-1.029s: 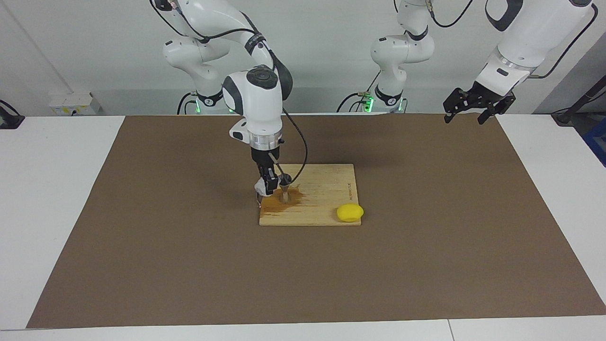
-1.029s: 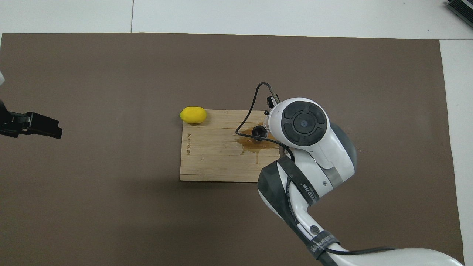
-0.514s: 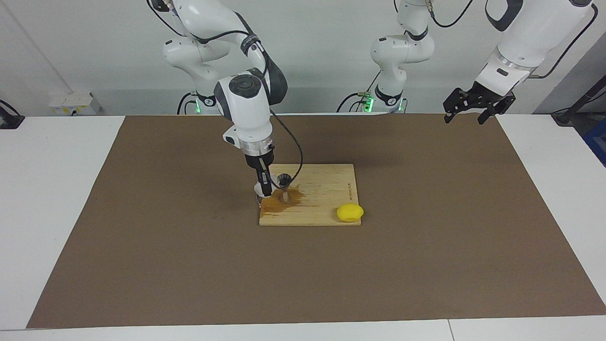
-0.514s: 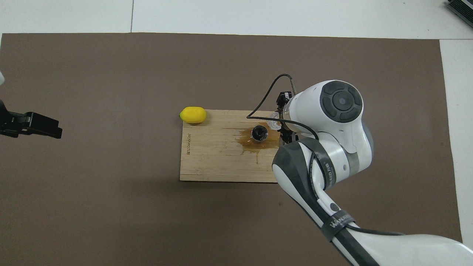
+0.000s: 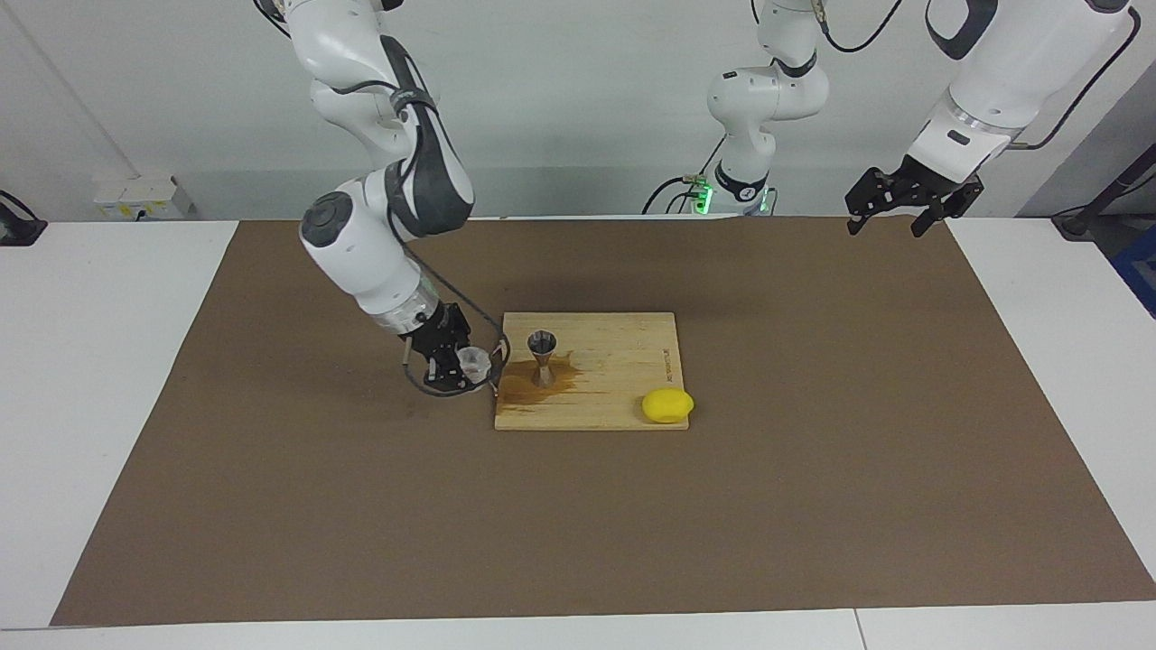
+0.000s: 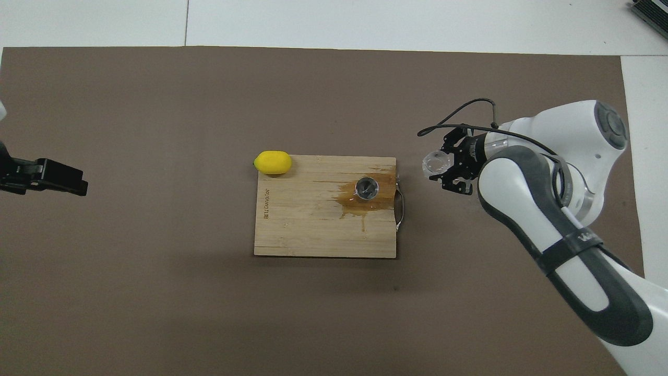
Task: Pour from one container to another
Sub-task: 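Turn the glass upright and carry it back with the right gripper, then lower the clear glass onto the table and open the right gripper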
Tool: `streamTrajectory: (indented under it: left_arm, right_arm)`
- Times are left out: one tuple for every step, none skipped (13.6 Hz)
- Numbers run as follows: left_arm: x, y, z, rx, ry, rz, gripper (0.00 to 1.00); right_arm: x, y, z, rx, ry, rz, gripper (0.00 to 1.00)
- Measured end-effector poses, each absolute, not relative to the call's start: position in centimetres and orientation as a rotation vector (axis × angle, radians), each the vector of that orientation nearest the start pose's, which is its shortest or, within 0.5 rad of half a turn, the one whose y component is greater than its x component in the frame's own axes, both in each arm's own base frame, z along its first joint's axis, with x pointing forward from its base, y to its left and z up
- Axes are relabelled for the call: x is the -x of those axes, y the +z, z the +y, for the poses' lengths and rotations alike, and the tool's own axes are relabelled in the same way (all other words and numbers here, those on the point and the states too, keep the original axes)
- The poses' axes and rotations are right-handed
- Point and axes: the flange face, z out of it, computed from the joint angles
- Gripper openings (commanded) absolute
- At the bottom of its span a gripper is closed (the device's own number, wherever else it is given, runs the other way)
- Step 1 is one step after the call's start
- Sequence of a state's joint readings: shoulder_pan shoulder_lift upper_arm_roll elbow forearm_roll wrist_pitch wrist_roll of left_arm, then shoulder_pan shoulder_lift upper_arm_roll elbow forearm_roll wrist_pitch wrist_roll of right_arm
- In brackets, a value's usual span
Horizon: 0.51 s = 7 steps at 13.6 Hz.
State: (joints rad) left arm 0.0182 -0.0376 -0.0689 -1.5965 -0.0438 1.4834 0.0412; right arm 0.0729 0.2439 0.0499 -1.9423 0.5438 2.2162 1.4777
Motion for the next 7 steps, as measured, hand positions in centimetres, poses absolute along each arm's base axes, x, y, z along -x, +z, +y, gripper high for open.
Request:
streamTrajectory:
  left_arm:
    - [-53.2, 62.6, -3.3, 3.177, 0.121, 0.149, 1.00]
    - [-53.2, 62.6, -3.3, 3.177, 0.121, 0.149, 1.00]
    - [-53.2, 62.6, -3.3, 3.177, 0.121, 0.149, 1.00]
    - [-53.2, 62.6, -3.3, 3.177, 0.121, 0.149, 1.00]
    - [-53.2, 62.6, -3.3, 3.177, 0.121, 0.149, 1.00]
    - [-53.2, 62.6, -3.3, 3.177, 0.121, 0.149, 1.00]
    - [-53.2, 62.6, -3.3, 3.177, 0.121, 0.149, 1.00]
  right_arm:
    - [-60.3, 35.7, 6.8, 1.837, 0.455, 2.049, 0.00]
    - [-60.2, 35.2, 4.9, 1.834, 0.467, 2.032, 0.00]
    - [-60.0, 34.8, 3.2, 1.832, 0.468, 2.021, 0.00]
    - [-59.9, 34.4, 1.8, 1.821, 0.481, 2.013, 0.00]
    - [-59.6, 34.0, 0.5, 1.813, 0.509, 1.993, 0.00]
    - [-59.3, 33.6, -0.7, 1.820, 0.527, 1.968, 0.00]
    - [-59.2, 33.0, -2.1, 1.827, 0.537, 1.950, 0.00]
